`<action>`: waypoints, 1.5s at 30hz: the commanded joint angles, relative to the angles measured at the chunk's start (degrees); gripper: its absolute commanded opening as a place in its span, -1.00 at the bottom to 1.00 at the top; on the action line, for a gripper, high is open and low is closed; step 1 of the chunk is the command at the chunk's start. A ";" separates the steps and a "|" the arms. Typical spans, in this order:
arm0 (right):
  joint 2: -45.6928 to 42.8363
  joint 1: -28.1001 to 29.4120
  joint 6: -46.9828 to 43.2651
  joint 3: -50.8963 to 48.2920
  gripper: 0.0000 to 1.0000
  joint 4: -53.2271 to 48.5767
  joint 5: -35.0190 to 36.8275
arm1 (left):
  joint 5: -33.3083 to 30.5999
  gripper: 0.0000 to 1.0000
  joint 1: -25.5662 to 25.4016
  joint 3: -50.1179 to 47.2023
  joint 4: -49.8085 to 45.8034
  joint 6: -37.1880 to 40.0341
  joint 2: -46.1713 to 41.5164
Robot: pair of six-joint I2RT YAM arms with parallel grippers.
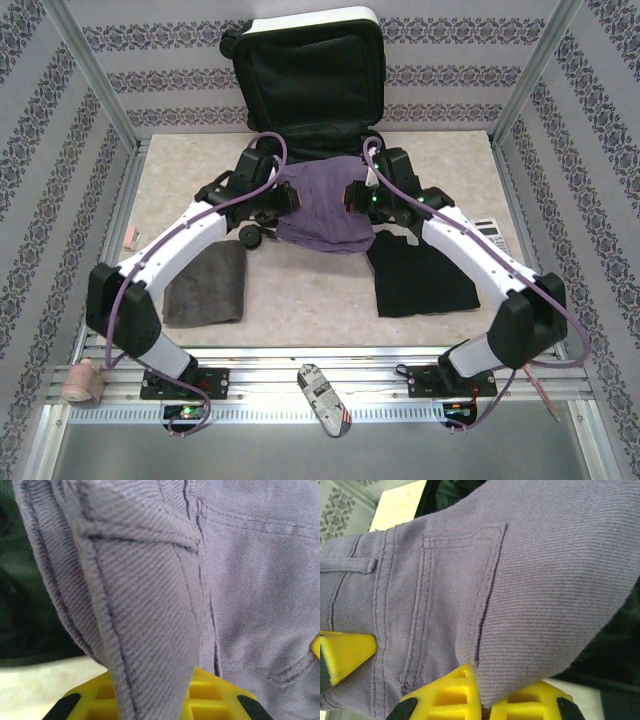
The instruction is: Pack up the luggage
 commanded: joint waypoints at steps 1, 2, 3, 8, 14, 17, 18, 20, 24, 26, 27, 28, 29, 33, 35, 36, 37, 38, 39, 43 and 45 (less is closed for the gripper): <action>4.13 -1.99 -3.27 6.74 -1.00 2.45 -3.56 | 3.78 -1.00 2.90 7.42 6.90 3.16 4.70; 5.74 -2.74 -3.52 8.21 -1.00 2.40 -4.21 | 4.19 -1.00 3.67 9.09 7.07 3.00 6.41; 7.67 -3.44 -3.67 10.05 -1.00 2.33 -4.88 | 4.86 -1.00 4.52 10.73 7.55 2.91 8.15; 16.81 -5.67 -4.46 19.00 -1.00 0.76 -7.22 | 6.30 -1.00 7.54 15.25 10.86 2.40 14.65; 25.70 -7.05 -5.47 26.71 -1.00 -1.44 -7.66 | 8.40 -1.00 9.42 16.88 15.75 1.06 20.26; 28.32 -7.34 -7.01 27.98 -1.00 -2.05 -5.46 | 8.78 -1.00 9.81 16.93 16.18 0.72 22.56; 29.09 -7.44 -7.66 28.22 -1.00 -2.43 -4.64 | 8.89 -1.00 9.94 16.73 16.38 0.64 23.20; 30.58 -7.55 -8.43 28.32 -1.00 -2.99 -3.68 | 8.87 -1.00 10.04 15.89 17.16 0.71 24.08; 33.56 -8.19 -10.09 28.98 -0.43 -3.98 -2.88 | 8.79 0.04 10.78 16.06 16.73 0.16 25.87; 34.58 -8.73 -10.98 29.83 -0.01 -5.25 -2.38 | 8.11 0.32 11.26 16.47 15.59 0.39 25.83; 34.69 -9.00 -11.24 30.17 0.11 -5.72 -2.22 | 7.82 0.37 11.44 16.48 15.31 0.69 25.52; 34.67 -9.27 -11.38 30.22 0.21 -6.04 -2.03 | 7.33 0.42 11.57 16.39 15.05 1.20 24.94; 34.38 -9.59 -11.54 29.99 0.27 -6.07 -1.58 | 6.69 0.45 11.70 16.30 14.73 1.71 24.31; 32.24 -10.34 -12.04 28.08 0.35 -5.48 -1.01 | 5.49 0.47 12.04 16.23 13.21 3.28 21.99; 31.18 -10.60 -12.41 27.05 0.41 -5.45 -0.16 | 5.22 0.48 12.01 15.83 12.65 3.70 20.77; 30.68 -10.69 -12.57 26.58 0.42 -5.33 0.22 | 5.21 0.48 12.02 15.61 12.51 3.77 20.32; 30.10 -10.84 -12.68 25.97 0.43 -5.19 0.35 | 5.25 0.48 12.00 15.33 12.41 3.87 19.78; 29.51 -11.12 -12.73 25.31 0.44 -5.11 0.28 | 5.39 0.48 12.06 14.93 12.26 3.88 19.16; 28.94 -11.28 -12.77 24.72 0.44 -4.97 0.24 | 5.47 0.48 12.05 14.63 12.14 4.03 18.73; 24.57 -12.06 -13.58 20.47 0.45 -4.84 0.06 | 5.55 0.48 12.06 12.86 10.98 5.15 15.73; 21.31 -12.45 -14.02 16.35 0.45 -4.43 -0.08 | 5.97 0.48 12.05 10.96 11.28 5.88 13.64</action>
